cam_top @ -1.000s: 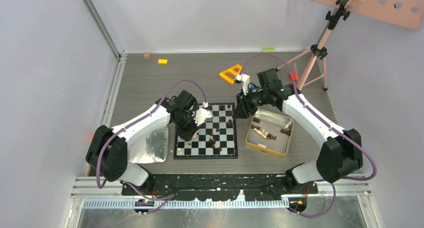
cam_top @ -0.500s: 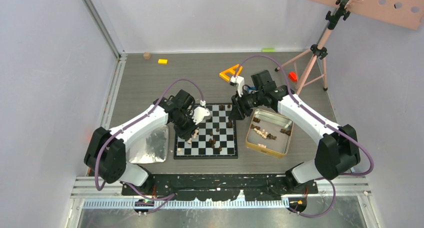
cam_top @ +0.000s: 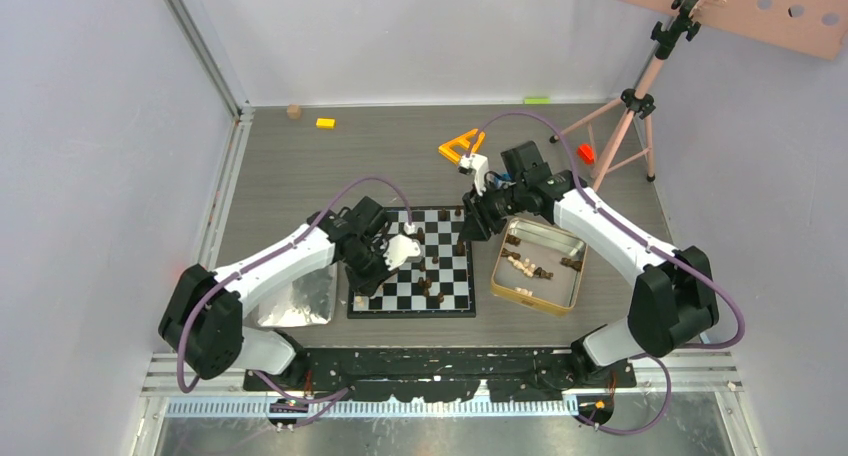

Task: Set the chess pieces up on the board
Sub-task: Place the chess piece on the chessboard.

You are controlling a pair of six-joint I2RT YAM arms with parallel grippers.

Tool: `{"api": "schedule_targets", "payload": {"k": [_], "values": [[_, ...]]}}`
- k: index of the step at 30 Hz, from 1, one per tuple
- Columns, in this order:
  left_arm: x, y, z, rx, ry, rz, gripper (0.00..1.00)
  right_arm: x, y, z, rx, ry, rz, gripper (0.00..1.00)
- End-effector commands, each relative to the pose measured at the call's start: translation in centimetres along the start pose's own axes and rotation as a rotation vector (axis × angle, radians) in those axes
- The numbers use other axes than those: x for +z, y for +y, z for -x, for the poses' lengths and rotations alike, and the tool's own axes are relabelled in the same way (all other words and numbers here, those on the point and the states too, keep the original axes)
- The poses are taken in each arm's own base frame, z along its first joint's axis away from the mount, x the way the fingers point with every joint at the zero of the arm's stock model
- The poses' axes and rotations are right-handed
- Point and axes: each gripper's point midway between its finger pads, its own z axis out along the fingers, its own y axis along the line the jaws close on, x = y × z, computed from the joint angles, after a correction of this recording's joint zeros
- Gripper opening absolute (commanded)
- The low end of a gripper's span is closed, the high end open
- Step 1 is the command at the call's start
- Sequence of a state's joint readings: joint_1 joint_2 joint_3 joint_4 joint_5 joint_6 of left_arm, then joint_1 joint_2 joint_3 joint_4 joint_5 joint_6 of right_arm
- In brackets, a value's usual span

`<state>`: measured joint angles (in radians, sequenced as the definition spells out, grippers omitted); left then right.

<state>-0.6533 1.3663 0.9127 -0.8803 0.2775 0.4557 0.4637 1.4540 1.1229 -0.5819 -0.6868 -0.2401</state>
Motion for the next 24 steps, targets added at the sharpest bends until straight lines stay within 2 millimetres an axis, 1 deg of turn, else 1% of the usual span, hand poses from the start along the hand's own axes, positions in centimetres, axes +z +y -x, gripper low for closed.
{"api": "schedule_targets", "payload": {"k": [1, 8, 16, 24], "values": [[0.0, -0.8, 0.3, 0.070, -0.007, -0.012, 0.00, -0.1, -0.6, 0.4, -0.034, 0.003, -0.019, 0.40], [1.2, -1.6, 0.1, 0.114, 0.024, -0.023, 0.00, -0.3, -1.1, 0.3, -0.030, 0.007, -0.033, 0.40], [2.2, -1.6, 0.2, 0.136, 0.043, -0.017, 0.00, -0.6, -1.4, 0.2, -0.022, 0.007, -0.040, 0.40], [2.8, -1.5, -0.1, 0.139, 0.061, -0.009, 0.01, -0.6, -1.5, 0.0, -0.021, 0.012, -0.038, 0.40]]}}
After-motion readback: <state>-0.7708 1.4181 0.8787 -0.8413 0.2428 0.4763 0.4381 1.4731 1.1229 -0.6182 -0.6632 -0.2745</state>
